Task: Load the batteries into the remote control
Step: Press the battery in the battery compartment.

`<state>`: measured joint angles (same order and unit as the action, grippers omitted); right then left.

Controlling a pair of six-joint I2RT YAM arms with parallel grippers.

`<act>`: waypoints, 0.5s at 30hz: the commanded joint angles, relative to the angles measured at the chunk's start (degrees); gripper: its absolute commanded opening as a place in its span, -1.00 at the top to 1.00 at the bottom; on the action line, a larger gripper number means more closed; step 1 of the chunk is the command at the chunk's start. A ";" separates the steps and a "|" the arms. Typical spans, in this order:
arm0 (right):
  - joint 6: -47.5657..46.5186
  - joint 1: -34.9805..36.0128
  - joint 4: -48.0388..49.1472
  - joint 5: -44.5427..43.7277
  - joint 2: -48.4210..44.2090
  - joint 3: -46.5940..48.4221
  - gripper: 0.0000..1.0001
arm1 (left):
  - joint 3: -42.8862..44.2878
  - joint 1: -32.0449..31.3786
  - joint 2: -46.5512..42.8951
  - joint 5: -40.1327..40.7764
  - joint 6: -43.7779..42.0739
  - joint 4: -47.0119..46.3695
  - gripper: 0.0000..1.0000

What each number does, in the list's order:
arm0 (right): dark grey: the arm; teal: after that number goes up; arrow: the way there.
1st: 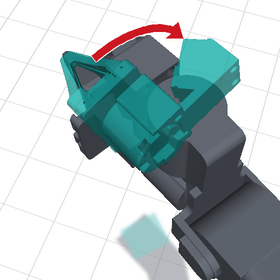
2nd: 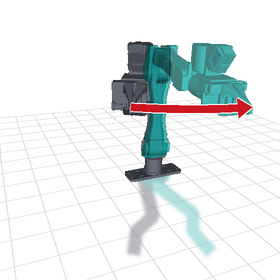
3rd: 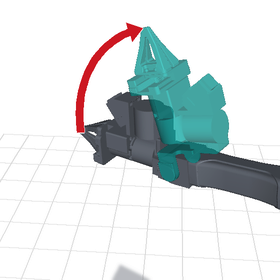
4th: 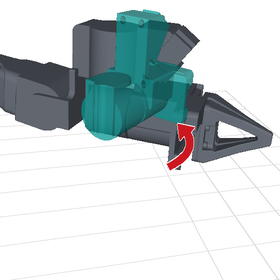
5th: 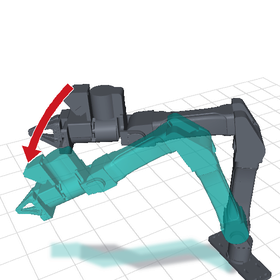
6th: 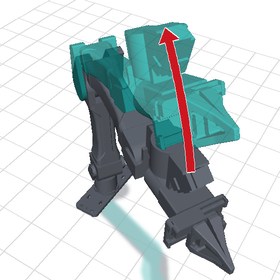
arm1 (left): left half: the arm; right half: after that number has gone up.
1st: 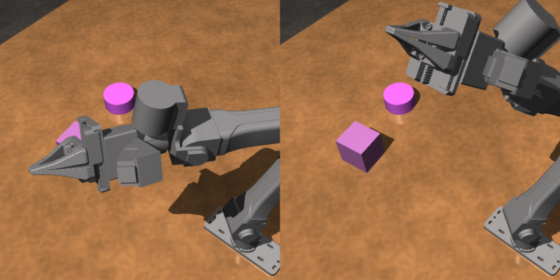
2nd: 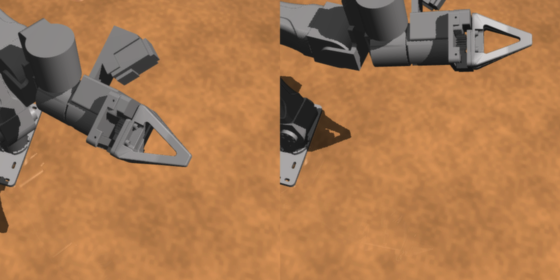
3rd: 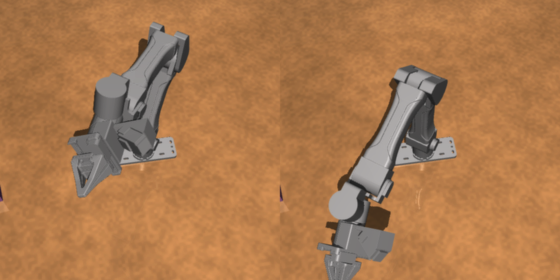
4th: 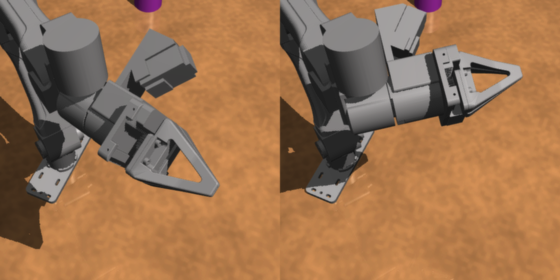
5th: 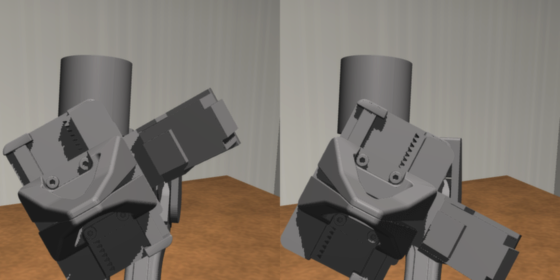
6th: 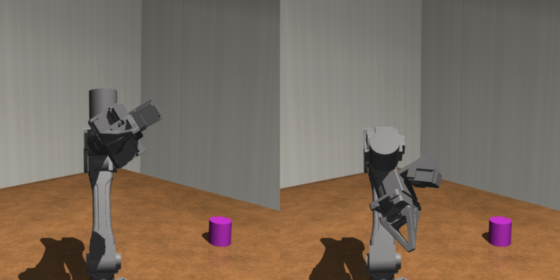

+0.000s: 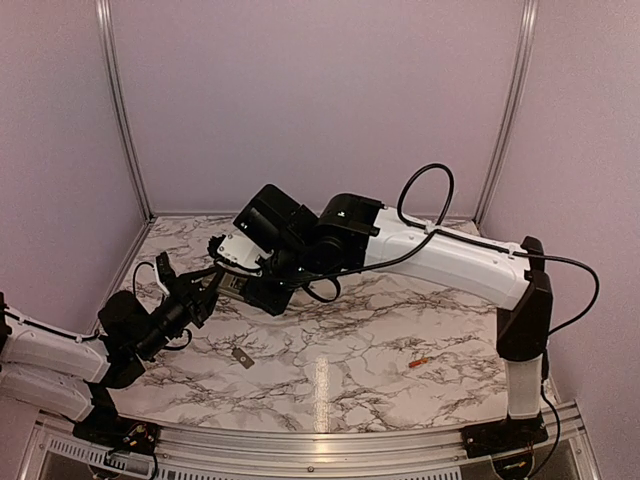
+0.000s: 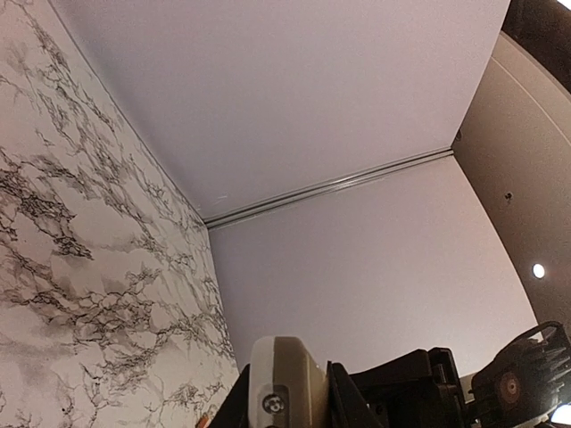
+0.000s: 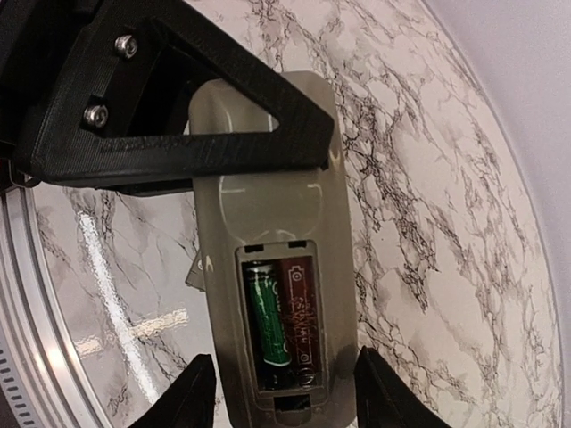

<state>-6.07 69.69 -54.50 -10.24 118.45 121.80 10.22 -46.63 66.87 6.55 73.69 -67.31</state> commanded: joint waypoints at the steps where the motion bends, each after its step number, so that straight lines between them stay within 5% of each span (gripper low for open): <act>1: -1.20 0.80 -0.89 -1.04 1.66 1.78 0.02 | 2.50 -0.72 1.26 -0.29 1.24 -3.10 1.00; 15: -1.76 1.06 -0.82 0.14 2.43 -0.46 0.31 | 3.14 -0.83 1.42 0.58 2.03 -3.27 1.00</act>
<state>-7.73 69.91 -54.43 -10.87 119.04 121.95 10.87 -47.22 68.66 6.57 74.65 -67.00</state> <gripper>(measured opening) 0.357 0.229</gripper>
